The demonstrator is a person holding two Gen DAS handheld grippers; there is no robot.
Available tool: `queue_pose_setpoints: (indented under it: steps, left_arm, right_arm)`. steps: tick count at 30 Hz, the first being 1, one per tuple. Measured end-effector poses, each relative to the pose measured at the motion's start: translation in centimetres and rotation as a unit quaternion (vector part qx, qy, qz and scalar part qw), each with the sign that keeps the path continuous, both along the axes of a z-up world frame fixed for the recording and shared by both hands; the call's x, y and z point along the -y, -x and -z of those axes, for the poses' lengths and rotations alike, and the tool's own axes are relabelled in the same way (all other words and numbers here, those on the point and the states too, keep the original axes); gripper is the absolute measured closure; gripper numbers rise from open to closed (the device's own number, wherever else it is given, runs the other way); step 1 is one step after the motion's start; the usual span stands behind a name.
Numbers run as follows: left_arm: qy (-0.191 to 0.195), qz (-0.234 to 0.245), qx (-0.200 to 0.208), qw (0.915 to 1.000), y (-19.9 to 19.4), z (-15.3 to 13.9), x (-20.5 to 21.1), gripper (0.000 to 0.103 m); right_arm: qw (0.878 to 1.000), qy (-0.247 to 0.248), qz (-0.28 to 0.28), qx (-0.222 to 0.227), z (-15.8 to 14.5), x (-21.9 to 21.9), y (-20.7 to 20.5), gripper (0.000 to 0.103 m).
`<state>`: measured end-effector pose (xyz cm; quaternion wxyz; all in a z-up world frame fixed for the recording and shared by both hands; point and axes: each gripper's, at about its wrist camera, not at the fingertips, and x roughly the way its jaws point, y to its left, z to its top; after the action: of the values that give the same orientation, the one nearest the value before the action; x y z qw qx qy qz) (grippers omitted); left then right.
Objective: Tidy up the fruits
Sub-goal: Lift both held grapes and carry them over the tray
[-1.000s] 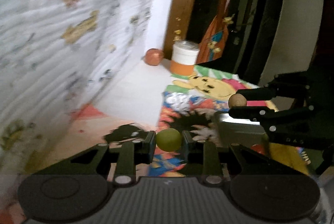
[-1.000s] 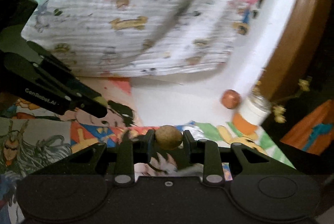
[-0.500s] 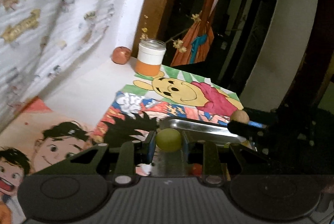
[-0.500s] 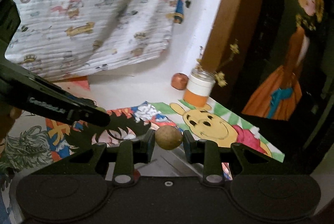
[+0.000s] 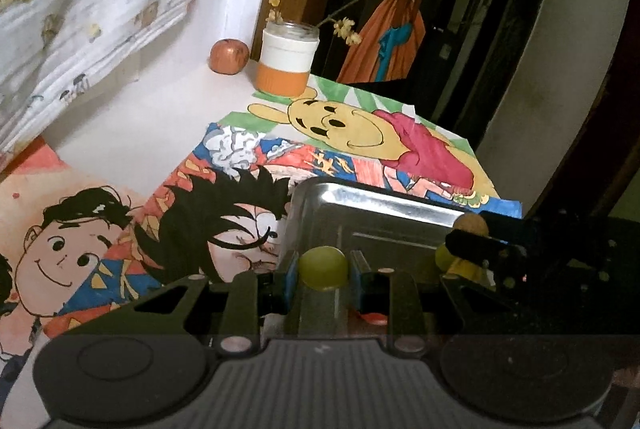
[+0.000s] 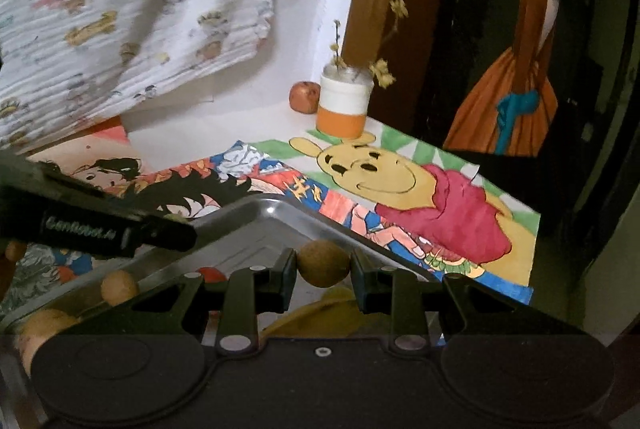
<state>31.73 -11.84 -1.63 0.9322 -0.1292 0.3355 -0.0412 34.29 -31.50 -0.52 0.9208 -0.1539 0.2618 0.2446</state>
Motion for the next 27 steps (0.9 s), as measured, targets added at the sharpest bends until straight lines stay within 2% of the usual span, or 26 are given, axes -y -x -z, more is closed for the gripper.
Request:
queue_pose_setpoints:
  steps: [13, 27]
  left_arm:
    - [-0.003, 0.008, -0.019, 0.9998, -0.9, 0.8, 0.6, 0.073]
    - [0.003, 0.016, -0.024, 0.9996, -1.1, 1.1, 0.5, 0.073]
  right_arm:
    - [0.999, 0.025, -0.021, -0.043, 0.3, -2.1, -3.4, 0.072]
    - [0.997, 0.031, -0.013, -0.066, 1.4, -2.3, -4.2, 0.072]
